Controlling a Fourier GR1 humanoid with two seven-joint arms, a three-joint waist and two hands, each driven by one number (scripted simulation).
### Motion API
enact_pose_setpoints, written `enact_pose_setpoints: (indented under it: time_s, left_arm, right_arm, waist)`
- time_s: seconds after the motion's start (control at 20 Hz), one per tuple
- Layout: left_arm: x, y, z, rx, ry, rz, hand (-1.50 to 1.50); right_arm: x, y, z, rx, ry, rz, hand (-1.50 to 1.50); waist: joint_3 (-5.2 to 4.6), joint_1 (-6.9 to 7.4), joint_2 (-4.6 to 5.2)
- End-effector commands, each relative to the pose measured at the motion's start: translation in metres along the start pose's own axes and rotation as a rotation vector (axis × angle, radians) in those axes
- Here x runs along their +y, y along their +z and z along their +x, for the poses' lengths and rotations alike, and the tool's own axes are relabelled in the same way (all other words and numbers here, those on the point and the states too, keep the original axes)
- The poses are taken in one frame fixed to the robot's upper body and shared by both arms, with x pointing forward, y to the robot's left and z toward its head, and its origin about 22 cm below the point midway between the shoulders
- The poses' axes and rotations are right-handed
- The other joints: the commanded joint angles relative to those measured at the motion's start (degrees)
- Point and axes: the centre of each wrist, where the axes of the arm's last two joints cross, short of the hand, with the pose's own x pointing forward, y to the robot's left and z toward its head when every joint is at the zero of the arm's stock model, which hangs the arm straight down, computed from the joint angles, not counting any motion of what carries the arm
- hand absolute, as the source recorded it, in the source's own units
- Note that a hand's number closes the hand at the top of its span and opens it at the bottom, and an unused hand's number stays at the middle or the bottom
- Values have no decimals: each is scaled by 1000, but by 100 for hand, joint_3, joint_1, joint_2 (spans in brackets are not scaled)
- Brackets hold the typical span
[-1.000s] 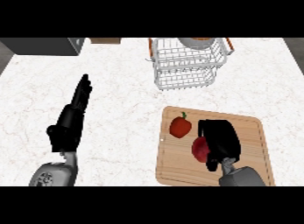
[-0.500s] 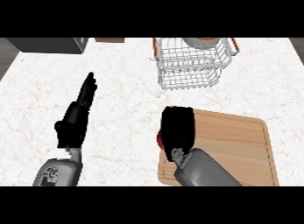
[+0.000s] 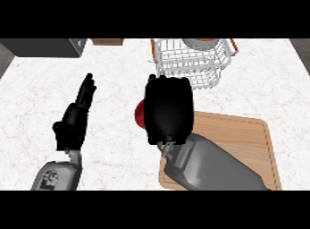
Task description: Pick the pear from the cutting board and place it in the tiered basket
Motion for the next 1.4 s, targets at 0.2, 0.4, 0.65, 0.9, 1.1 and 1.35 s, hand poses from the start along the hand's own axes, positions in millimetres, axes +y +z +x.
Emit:
enact_pose_setpoints:
  time_s: [0.2, 0.4, 0.65, 0.9, 1.1, 1.35]
  left_arm:
    - [3, 7, 5, 24, -4, 8, 0]
    - [2, 9, 9, 8, -2, -3, 0]
    - [7, 12, -10, -8, -16, 2, 0]
    - [-3, 9, 6, -6, 8, 11, 0]
    - [3, 3, 7, -14, 1, 7, 0]
    - [-9, 12, -3, -5, 0, -16, 0]
  right_arm:
    - [-96, -9, 2, 189, -26, -57, 150]
    - [-125, -27, 4, 178, -192, -66, 150]
    - [-127, -42, 9, 179, -277, -66, 150]
    - [-130, -71, 6, 221, -259, -70, 150]
    - [-113, -101, -8, 244, -174, -86, 150]
    - [-116, -140, -30, 256, -147, -126, 150]
  waist:
    - [0, -57, -48]
    - [0, 62, -4]
    - [-1, 20, 28]
    - [3, -5, 34]
    - [4, -21, 45]
    - [2, 43, 71]
